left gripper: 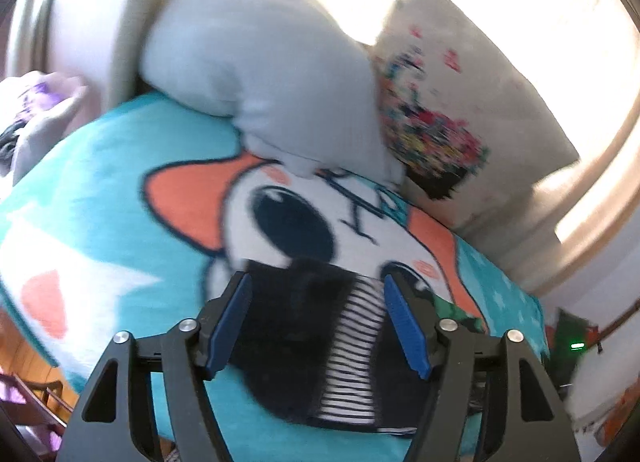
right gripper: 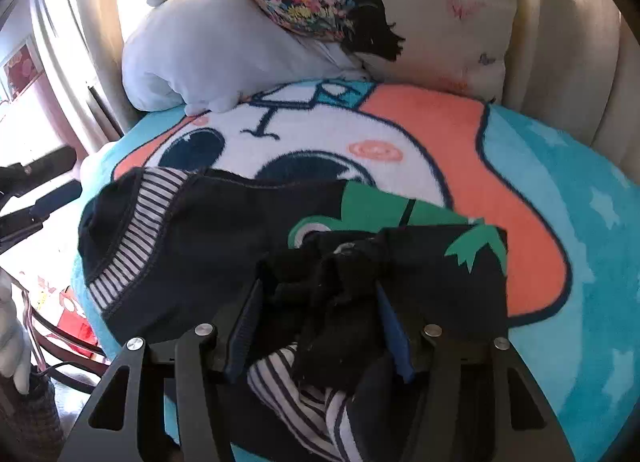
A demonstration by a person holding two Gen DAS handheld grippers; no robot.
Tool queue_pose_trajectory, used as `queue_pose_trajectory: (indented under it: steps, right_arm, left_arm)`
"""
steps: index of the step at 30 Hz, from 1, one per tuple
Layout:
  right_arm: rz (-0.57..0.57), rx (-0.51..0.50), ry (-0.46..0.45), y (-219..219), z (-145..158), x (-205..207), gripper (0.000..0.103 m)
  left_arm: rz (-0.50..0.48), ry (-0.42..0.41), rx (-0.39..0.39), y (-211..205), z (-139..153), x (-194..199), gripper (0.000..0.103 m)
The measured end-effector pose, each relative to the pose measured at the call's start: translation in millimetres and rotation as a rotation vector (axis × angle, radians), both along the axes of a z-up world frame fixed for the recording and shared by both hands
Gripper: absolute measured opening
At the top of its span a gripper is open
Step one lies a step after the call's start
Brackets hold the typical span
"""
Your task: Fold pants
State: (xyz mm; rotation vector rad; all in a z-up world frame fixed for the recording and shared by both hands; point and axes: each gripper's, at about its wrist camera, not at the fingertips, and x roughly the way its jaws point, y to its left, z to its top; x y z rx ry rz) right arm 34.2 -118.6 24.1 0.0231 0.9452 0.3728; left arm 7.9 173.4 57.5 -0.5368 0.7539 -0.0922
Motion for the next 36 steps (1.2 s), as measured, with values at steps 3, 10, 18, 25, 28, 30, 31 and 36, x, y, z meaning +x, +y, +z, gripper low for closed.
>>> queue_pose_trajectory:
  steps: [3,10,18,25,28,30,31,36]
  right_arm:
    - [-0.002,0.043,-0.044,-3,26,-5,0.063]
    - [0.168,0.102,0.031,51,45,5,0.071]
    - [0.319,0.103,0.213,153,17,37,0.073]
    - [0.335,-0.041,0.355,216,-5,74,0.084]
    - [0.321,-0.134,0.388,237,-16,81,0.087]
    - [0.335,-0.206,0.402,249,-26,83,0.091]
    - [0.339,-0.249,0.398,256,-29,82,0.092]
    - [0.414,-0.423,0.417,282,-38,77,0.092]
  left_arm:
    - [0.075,0.030,-0.019,27,-13,-4,0.071]
    - [0.149,0.086,-0.017,51,-29,-14,0.073]
    - [0.154,0.144,0.075,60,-41,-23,0.080]
    - [0.118,0.140,0.048,64,-53,-34,0.080]
    - [0.090,0.116,0.068,58,-51,-39,0.080]
    - [0.066,0.097,0.072,53,-50,-42,0.080]
    - [0.052,0.088,0.075,50,-50,-44,0.080]
    - [0.015,0.061,0.110,38,-50,-50,0.080]
